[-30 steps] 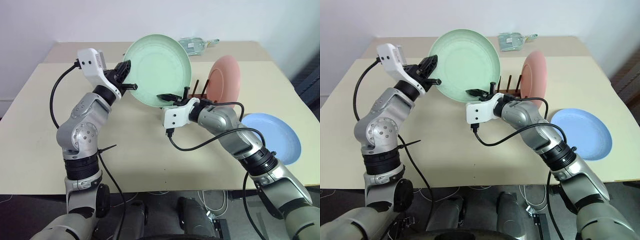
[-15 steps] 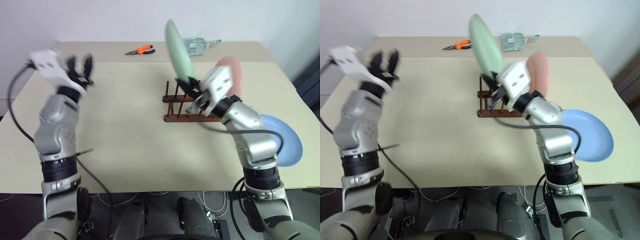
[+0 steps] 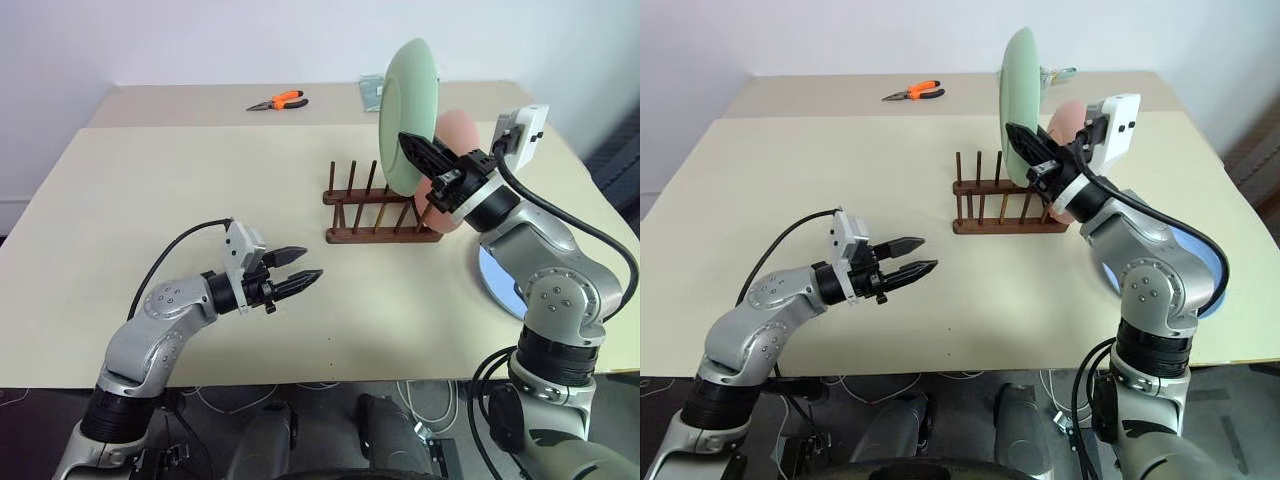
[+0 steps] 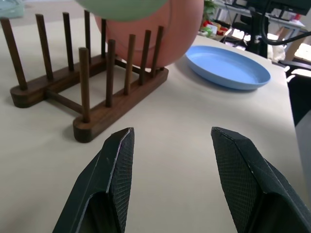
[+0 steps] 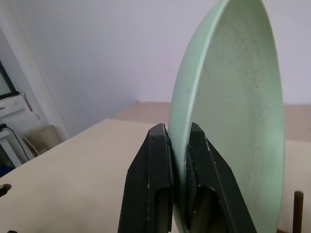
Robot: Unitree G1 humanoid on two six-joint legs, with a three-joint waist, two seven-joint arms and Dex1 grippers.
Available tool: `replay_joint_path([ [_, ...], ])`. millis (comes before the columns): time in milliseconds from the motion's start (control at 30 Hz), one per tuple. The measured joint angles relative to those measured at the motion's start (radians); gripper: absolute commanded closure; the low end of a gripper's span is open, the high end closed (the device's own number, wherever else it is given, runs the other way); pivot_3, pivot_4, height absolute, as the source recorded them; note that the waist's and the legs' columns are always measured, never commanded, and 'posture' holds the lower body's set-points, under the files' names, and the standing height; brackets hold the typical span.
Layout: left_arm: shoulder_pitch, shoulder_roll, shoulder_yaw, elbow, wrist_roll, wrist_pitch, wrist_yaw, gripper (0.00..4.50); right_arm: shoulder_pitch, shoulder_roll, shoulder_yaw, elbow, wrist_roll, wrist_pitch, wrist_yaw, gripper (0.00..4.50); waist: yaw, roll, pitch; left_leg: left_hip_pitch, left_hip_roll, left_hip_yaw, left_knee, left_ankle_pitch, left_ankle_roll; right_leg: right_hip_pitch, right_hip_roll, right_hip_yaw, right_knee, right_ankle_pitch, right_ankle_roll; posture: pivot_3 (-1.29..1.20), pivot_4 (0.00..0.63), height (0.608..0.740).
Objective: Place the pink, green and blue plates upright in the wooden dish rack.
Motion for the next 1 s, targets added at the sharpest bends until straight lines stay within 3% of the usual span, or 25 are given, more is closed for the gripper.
replay_joint_path([
  [167, 0.000, -0.006, -0.002, -0.001, 0.001, 0.002, 0.003, 1.96, 0.000, 0.014, -0.008, 0.058, 0.034, 0.015, -0.057, 4.50, -0.001, 0.000, 0.000, 0.000, 0.000, 0.000, 0.000, 0.000, 0.000, 0.000, 0.000, 0.000, 0.000, 0.000, 0.000, 0.00, 0.150, 0.740],
  [333, 0.003, -0.009, -0.004, -0.003, 0.001, 0.002, 0.007, 1.92, -0.021, 0.006, -0.001, 0.112, 0.018, -0.002, -0.083, 2.42, -0.001, 0.000, 0.000, 0.000, 0.000, 0.000, 0.000, 0.000, 0.000, 0.000, 0.000, 0.000, 0.000, 0.000, 0.000, 0.00, 0.150, 0.740],
  [467, 0.004, -0.009, -0.007, -0.012, 0.002, 0.003, 0.008, 1.92, -0.025, -0.134, 0.094, 0.094, -0.138, -0.125, -0.003, 2.42, 0.001, 0.001, 0.001, 0.000, -0.001, 0.000, 0.000, 0.000, 0.000, 0.000, 0.000, 0.000, -0.001, 0.000, 0.001, 0.00, 0.150, 0.740],
  [567, 0.003, -0.009, -0.031, -0.012, 0.006, 0.008, 0.001, 1.92, -0.034, -0.221, 0.038, 0.053, -0.116, -0.153, 0.060, 2.42, 0.001, 0.001, 0.001, 0.000, 0.000, 0.000, 0.000, 0.000, 0.000, 0.001, 0.000, 0.000, -0.001, 0.000, 0.001, 0.00, 0.150, 0.740],
  [667, -0.004, -0.010, -0.049, -0.009, 0.016, 0.011, -0.007, 1.92, -0.045, -0.264, -0.061, 0.035, -0.060, -0.149, 0.083, 1.61, 0.000, 0.000, 0.000, 0.000, 0.000, 0.000, 0.000, 0.000, 0.000, 0.001, 0.000, 0.000, -0.001, 0.000, 0.001, 0.00, 0.150, 0.740],
  [700, -0.015, -0.012, -0.067, -0.001, 0.021, 0.009, -0.021, 1.92, 0.045, -0.362, -0.148, 0.022, -0.050, -0.130, 0.108, 1.18, 0.018, 0.000, 0.000, -0.001, 0.000, -0.001, 0.001, -0.001, 0.001, 0.003, -0.001, -0.001, -0.003, -0.001, 0.001, 0.00, 0.150, 0.740],
  [767, -0.018, -0.014, -0.075, 0.019, 0.024, 0.010, -0.031, 1.92, 0.186, -0.437, -0.270, 0.012, -0.050, -0.102, 0.138, 0.21, 0.034, 0.000, 0.000, -0.002, -0.001, -0.001, 0.001, -0.002, 0.003, 0.004, -0.002, -0.002, -0.004, -0.002, 0.002, 0.00, 0.150, 0.740],
  [867, -0.047, -0.032, -0.094, 0.055, 0.029, 0.006, -0.056, 1.92, 0.472, -0.471, -0.332, -0.049, -0.086, -0.086, 0.196, 0.21, 0.036, 0.000, 0.000, -0.001, -0.001, 0.002, 0.001, -0.002, 0.004, 0.004, -0.003, 0.000, -0.004, -0.002, 0.002, 0.00, 0.150, 0.740],
  [1000, -0.077, -0.048, -0.126, 0.084, 0.047, -0.007, -0.088, 1.92, 0.731, -0.476, -0.240, -0.104, -0.223, -0.112, 0.216, 0.21, 0.017, 0.004, -0.002, 0.001, 0.000, 0.006, 0.002, -0.002, 0.004, 0.004, -0.003, 0.002, -0.004, -0.004, 0.004, 0.00, 0.150, 0.740],
])
